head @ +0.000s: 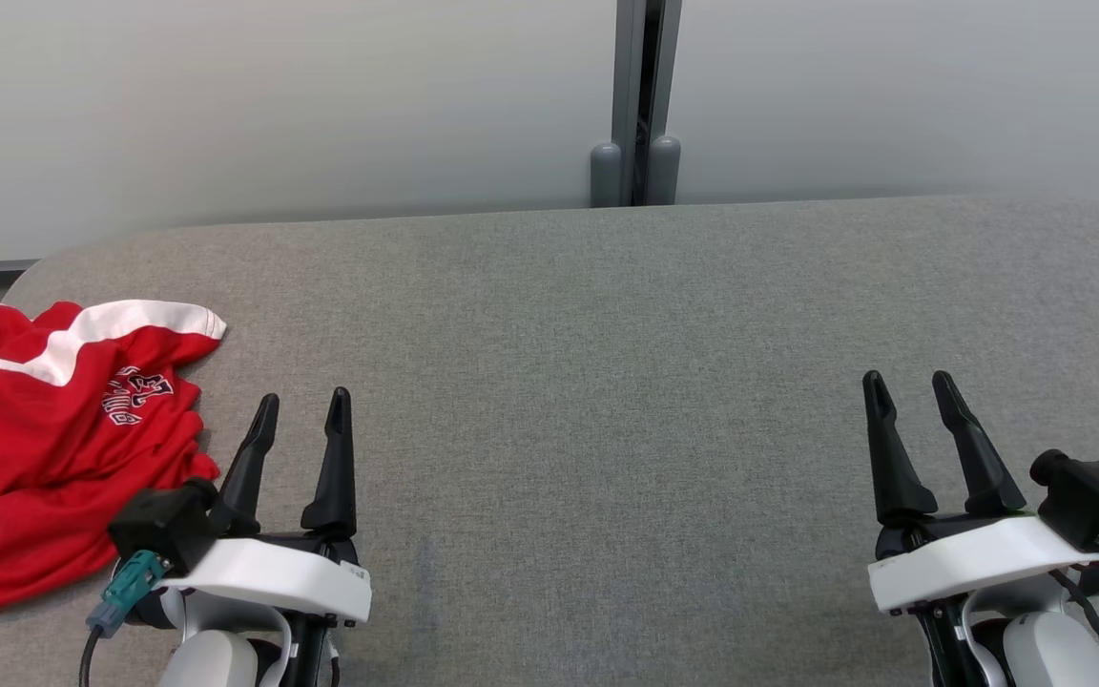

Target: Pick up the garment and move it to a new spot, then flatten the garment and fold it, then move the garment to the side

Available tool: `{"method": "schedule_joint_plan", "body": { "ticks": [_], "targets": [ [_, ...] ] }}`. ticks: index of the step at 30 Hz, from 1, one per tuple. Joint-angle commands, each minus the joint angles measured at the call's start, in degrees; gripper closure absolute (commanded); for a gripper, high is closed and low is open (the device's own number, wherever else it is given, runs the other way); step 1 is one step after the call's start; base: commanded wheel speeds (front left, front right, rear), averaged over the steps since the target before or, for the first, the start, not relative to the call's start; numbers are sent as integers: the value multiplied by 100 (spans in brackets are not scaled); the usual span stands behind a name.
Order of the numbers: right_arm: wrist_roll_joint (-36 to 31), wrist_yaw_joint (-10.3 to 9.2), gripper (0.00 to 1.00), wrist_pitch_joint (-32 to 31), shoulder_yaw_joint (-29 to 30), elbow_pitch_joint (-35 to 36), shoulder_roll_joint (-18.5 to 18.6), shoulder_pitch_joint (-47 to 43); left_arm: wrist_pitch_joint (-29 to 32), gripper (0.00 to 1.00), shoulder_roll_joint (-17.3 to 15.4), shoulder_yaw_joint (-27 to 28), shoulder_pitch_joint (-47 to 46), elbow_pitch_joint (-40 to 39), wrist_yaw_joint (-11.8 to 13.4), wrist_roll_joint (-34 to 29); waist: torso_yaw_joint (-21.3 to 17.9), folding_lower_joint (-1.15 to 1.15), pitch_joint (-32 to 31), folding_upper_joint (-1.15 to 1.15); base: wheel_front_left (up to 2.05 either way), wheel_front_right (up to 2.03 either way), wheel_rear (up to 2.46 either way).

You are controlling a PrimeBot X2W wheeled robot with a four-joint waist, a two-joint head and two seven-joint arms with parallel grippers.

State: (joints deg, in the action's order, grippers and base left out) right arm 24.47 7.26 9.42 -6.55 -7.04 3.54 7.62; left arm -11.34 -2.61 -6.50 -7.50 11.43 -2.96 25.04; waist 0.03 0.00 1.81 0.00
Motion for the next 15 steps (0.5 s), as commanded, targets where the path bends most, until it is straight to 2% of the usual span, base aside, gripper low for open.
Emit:
{"method": "schedule_joint_plan", "body": {
  "ticks": [1, 15],
  "targets": [
    [-111, 36, 0, 65, -31, 62, 22, 12, -46, 0, -27, 1, -9, -60, 9, -113, -2, 0, -3, 0, 0, 0, 0],
    [-796, 35, 0, 273, -105, 57, -18, -11, -185, 0, -32, 54, 62, -111, 18, -760, 6, 0, 15, 0, 0, 0, 0]
  ]
}}
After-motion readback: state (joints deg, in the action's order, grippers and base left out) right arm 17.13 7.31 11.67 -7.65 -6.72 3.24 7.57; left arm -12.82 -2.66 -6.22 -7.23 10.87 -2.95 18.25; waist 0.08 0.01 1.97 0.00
